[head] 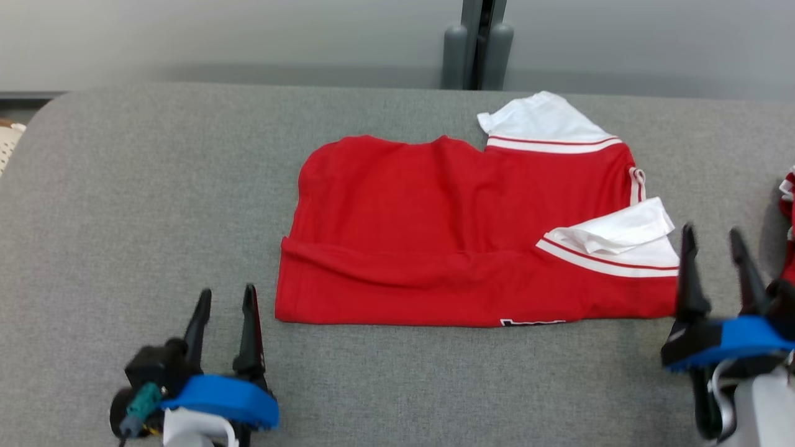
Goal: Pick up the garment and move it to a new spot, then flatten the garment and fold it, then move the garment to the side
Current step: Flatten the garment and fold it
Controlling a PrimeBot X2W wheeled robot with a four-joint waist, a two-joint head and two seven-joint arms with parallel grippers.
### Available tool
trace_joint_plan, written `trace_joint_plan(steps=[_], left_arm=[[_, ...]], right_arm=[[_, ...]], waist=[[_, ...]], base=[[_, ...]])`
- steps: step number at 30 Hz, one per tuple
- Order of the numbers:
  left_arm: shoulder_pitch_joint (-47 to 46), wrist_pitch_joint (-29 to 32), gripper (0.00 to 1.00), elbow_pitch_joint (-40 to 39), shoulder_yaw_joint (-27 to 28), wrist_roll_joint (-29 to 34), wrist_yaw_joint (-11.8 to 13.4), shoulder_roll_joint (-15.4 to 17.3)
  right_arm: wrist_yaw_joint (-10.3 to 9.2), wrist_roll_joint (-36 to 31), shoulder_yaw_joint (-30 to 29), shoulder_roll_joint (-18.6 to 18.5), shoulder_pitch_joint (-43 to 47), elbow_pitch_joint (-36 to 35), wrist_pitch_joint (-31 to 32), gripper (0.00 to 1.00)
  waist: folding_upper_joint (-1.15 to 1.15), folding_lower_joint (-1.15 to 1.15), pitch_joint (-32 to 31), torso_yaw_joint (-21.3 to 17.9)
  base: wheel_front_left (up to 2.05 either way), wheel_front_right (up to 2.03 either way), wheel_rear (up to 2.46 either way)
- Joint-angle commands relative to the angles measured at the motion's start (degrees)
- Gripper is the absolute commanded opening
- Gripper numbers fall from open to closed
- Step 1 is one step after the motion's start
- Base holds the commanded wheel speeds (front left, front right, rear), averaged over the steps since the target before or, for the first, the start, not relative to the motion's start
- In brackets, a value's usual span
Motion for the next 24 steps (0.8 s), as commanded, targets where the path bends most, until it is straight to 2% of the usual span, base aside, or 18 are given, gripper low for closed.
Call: trace_joint_plan(steps=[1,8,13,18,24], left_arm=[[1.71,-0.19,1.00,-0.17,-0.47,-0.24,0.46,-0.04],[8.95,-0.19,1.00,-0.25,-2.03,-0.05,1.84,-0.02],[11.77,-0.18,1.00,-0.06,-2.63,0.57,2.22,-0.02],[11.91,-0.18,1.00,0.21,-3.17,0.63,2.16,-0.03],[7.87,-0.18,1.00,0.99,-4.17,-0.23,1.84,-0.03]], right_arm=[[0.00,-1.03,0.64,0.46,2.78,-0.52,-0.17,1.00],[0.00,0.24,-0.12,1.62,11.58,0.35,-0.17,1.00],[0.00,0.45,2.48,1.62,15.37,1.76,-0.17,1.00],[0.00,0.72,3.23,1.68,16.00,2.11,-0.17,1.00],[0.00,0.23,3.71,1.68,13.56,1.69,-0.17,1.00]], waist=[[0.00,0.00,-1.50,-0.58],[0.00,0.00,-5.76,-0.78],[0.00,0.00,-7.23,-0.61],[0.00,0.00,-7.59,-0.63],[0.00,0.00,-5.30,-0.75]], base=[[0.00,0.00,0.00],[0.00,0.00,0.00],[0.00,0.00,0.00],[0.00,0.00,0.00],[0.00,0.00,0.00]])
